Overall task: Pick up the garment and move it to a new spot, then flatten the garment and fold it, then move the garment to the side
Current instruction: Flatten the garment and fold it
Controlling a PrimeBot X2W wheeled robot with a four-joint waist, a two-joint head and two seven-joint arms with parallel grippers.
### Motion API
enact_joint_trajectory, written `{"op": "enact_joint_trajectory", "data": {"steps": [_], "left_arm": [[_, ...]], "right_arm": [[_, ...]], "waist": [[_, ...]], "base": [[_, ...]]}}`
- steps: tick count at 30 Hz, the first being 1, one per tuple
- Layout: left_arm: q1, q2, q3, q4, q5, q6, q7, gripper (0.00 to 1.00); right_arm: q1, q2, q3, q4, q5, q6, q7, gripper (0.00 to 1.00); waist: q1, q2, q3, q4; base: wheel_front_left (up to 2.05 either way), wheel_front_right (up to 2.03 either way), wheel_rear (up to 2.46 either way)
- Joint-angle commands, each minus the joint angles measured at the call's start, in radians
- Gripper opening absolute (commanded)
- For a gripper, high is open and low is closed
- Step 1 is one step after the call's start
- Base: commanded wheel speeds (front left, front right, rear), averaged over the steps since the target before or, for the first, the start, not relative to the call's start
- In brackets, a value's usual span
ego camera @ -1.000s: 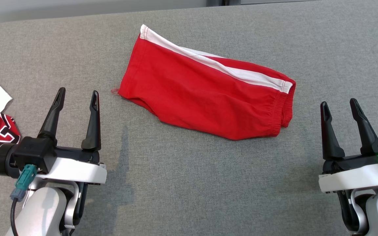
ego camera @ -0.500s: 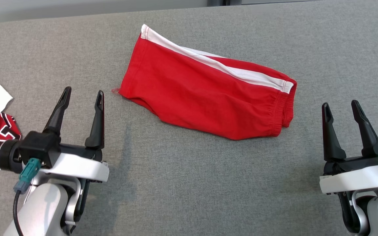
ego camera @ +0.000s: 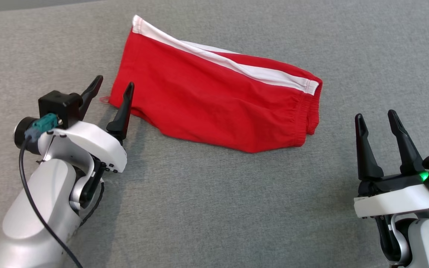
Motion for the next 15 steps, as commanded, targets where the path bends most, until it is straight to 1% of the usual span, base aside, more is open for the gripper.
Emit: {"op": "enact_joint_trajectory", "data": {"steps": [1,5,7,10,12,13,14,15], "left_arm": [[-0.033,-0.001,-0.001,0.052,-0.019,-0.022,0.021,1.00],[-0.067,-0.016,-0.003,0.172,-0.061,-0.058,0.069,1.00],[-0.076,-0.029,0.001,0.242,-0.098,-0.086,0.100,1.00],[-0.075,-0.045,-0.008,0.293,-0.127,-0.112,0.128,1.00],[-0.068,-0.056,-0.017,0.321,-0.147,-0.124,0.157,0.64],[-0.067,-0.059,-0.025,0.331,-0.151,-0.131,0.166,0.44],[-0.065,-0.063,-0.030,0.340,-0.159,-0.136,0.175,0.04],[-0.067,-0.063,-0.037,0.347,-0.158,-0.141,0.182,0.00]], "right_arm": [[-0.010,-0.002,0.004,0.006,0.010,0.000,-0.011,1.00],[-0.016,-0.002,0.009,0.023,0.025,0.000,-0.023,1.00],[-0.016,-0.002,0.012,0.037,0.035,0.000,-0.031,1.00],[-0.016,-0.002,0.015,0.046,0.043,0.000,-0.035,1.00],[-0.018,-0.002,0.015,0.051,0.047,0.000,-0.037,1.00],[-0.019,-0.002,0.017,0.053,0.050,0.000,-0.037,1.00],[-0.019,-0.002,0.018,0.055,0.052,0.000,-0.037,1.00],[-0.020,-0.002,0.018,0.056,0.053,0.000,-0.038,1.00]], "waist": [[0.0000,0.0000,0.017,-0.020],[0.0000,0.0000,0.027,-0.034],[0.0000,0.0000,0.026,-0.038],[0.0000,0.0000,0.022,-0.038],[0.0000,0.0000,0.020,-0.036],[0.0000,0.0000,0.019,-0.034],[0.0000,0.0000,0.018,-0.033],[0.0000,0.0000,0.017,-0.032]], "base": [[0.00,0.00,0.00],[0.00,0.00,0.00],[0.00,0.00,0.00],[0.00,0.00,0.00],[0.00,0.00,0.00],[0.00,0.00,0.00],[0.00,0.00,0.00],[0.00,0.00,0.00]]}}
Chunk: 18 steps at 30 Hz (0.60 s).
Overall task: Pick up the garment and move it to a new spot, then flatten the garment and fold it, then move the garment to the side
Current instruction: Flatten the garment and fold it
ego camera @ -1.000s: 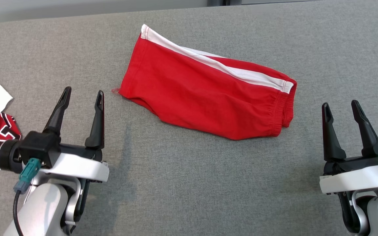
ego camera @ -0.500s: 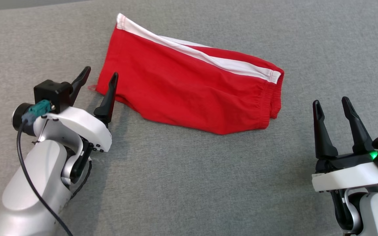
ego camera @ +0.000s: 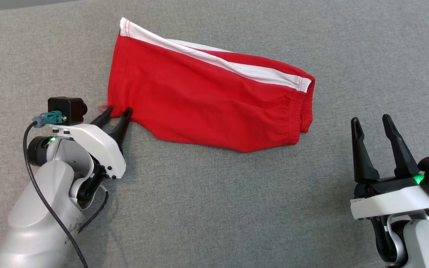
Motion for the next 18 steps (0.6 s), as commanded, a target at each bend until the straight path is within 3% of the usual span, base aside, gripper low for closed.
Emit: {"op": "enact_joint_trajectory", "data": {"steps": [1,8,13,18], "left_arm": [[0.014,-0.006,-0.019,0.022,-0.004,-0.009,0.022,0.00],[0.006,0.003,-0.031,0.046,0.024,-0.004,-0.037,0.00],[0.082,0.007,-0.014,-0.014,0.020,0.039,-0.100,0.00],[0.215,-0.003,-0.004,-0.159,0.007,0.097,-0.141,0.00]], "right_arm": [[-0.010,-0.003,-0.002,0.002,0.007,0.000,-0.007,1.00],[-0.006,-0.002,-0.002,0.005,0.012,0.000,-0.003,1.00],[0.006,-0.002,-0.012,0.000,0.006,0.000,0.004,1.00],[0.025,-0.002,-0.040,-0.012,-0.003,0.000,0.012,1.00]], "waist": [[0.0000,-0.0001,-0.001,0.002],[0.0000,-0.0001,-0.013,0.011],[0.0000,-0.0001,-0.029,0.020],[0.0000,-0.0001,-0.043,0.057]], "base": [[0.00,0.00,0.00],[0.00,0.00,0.00],[0.00,0.00,0.00],[0.00,0.00,0.00]]}}
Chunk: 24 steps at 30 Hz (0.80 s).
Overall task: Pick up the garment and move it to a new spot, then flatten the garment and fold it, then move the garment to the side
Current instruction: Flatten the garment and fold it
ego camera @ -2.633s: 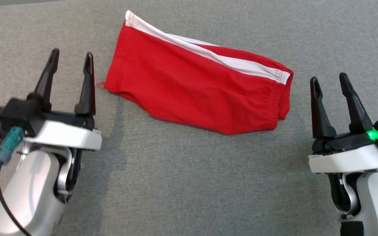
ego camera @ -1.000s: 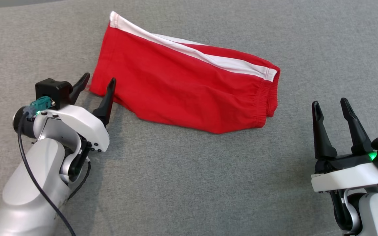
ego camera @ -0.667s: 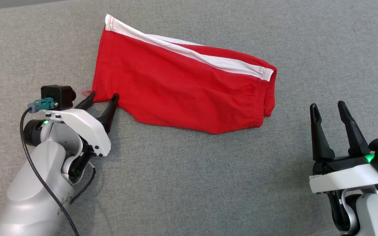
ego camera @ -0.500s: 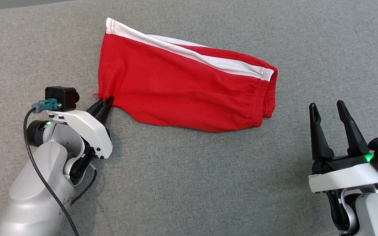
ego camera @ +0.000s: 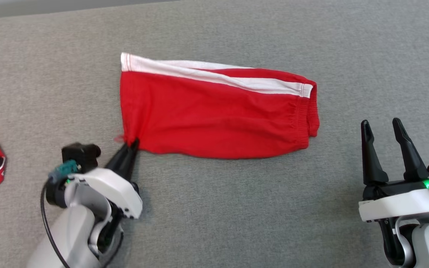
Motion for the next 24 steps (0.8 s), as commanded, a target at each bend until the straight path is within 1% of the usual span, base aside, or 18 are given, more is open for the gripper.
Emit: {"op": "enact_joint_trajectory", "data": {"steps": [1,9,13,14,15,16,18,24], "left_arm": [[0.031,0.005,-0.001,-0.026,0.003,0.018,-0.002,0.00],[0.191,0.015,-0.006,-0.247,0.005,0.122,0.019,0.00],[0.223,0.022,-0.006,-0.307,0.005,0.149,0.038,0.00],[0.227,0.022,-0.006,-0.317,0.002,0.155,0.040,0.08],[0.231,0.021,-0.003,-0.325,0.002,0.160,0.039,0.94],[0.233,0.019,0.001,-0.331,0.001,0.167,0.032,1.00],[0.230,0.020,0.014,-0.343,0.016,0.183,0.004,1.00],[0.194,0.027,0.064,-0.394,0.096,0.234,-0.161,1.00]], "right_arm": [[0.009,-0.003,-0.010,-0.007,-0.002,0.000,0.003,1.00],[0.024,-0.003,-0.017,-0.028,-0.018,0.000,0.033,1.00],[0.029,-0.003,-0.020,-0.034,-0.019,0.000,0.044,1.00],[0.029,-0.003,-0.019,-0.035,-0.018,0.000,0.046,1.00],[0.028,-0.003,-0.018,-0.035,-0.018,0.000,0.050,1.00],[0.027,-0.003,-0.016,-0.034,-0.018,0.000,0.051,1.00],[0.023,-0.003,-0.016,-0.034,-0.017,0.000,0.053,1.00],[0.022,-0.003,-0.026,-0.044,-0.037,0.000,0.066,1.00]], "waist": [[-0.0001,0.0000,-0.006,0.021],[-0.0001,0.0000,-0.028,0.054],[-0.0001,0.0000,-0.034,0.061],[-0.0001,0.0000,-0.036,0.061],[-0.0001,0.0000,-0.037,0.060],[-0.0001,0.0000,-0.038,0.058],[-0.0001,0.0000,-0.041,0.055],[-0.0001,0.0000,-0.067,0.059]], "base": [[0.00,0.00,0.00],[0.00,0.00,0.00],[0.00,0.00,0.00],[0.00,0.00,0.00],[0.00,0.00,0.00],[0.00,0.00,0.00],[0.00,0.00,0.00],[0.00,0.00,0.00]]}}
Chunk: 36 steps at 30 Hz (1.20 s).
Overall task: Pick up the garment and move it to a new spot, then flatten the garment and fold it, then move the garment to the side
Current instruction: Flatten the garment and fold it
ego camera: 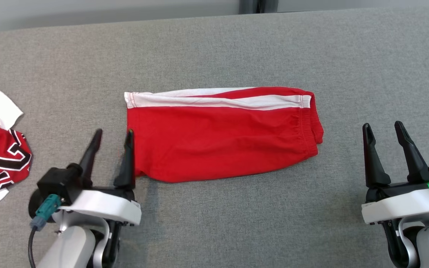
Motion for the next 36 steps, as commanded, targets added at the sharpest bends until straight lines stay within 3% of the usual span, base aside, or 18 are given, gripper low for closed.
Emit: {"op": "enact_joint_trajectory", "data": {"steps": [1,9,16,28,36], "left_arm": [[-0.018,0.014,0.015,-0.012,0.024,0.010,-0.023,1.00],[-0.009,0.058,0.064,-0.046,0.121,0.043,-0.063,1.00],[0.049,0.084,0.063,-0.066,0.143,0.059,-0.057,1.00],[0.057,0.084,0.046,-0.069,0.134,0.060,-0.041,1.00],[0.026,0.066,0.020,-0.064,0.135,0.044,-0.037,1.00]], "right_arm": [[-0.001,-0.004,-0.004,-0.009,-0.015,0.000,0.005,1.00],[0.011,-0.010,-0.005,-0.012,-0.061,0.000,0.036,1.00],[0.031,-0.010,-0.005,-0.016,-0.085,0.000,0.065,1.00],[0.038,-0.008,-0.017,-0.019,-0.079,0.000,0.082,1.00],[-0.006,-0.008,0.025,0.074,-0.061,0.000,0.141,1.00]], "waist": [[0.0000,-0.0001,-0.010,0.006],[0.0000,-0.0001,-0.051,0.017],[0.0000,-0.0001,-0.079,0.020],[0.0000,-0.0001,-0.090,0.030],[0.0000,-0.0001,-0.061,0.068]], "base": [[0.00,0.00,0.00],[0.00,0.00,0.00],[0.00,0.00,0.00],[0.00,0.00,0.00],[0.00,0.00,0.00]]}}
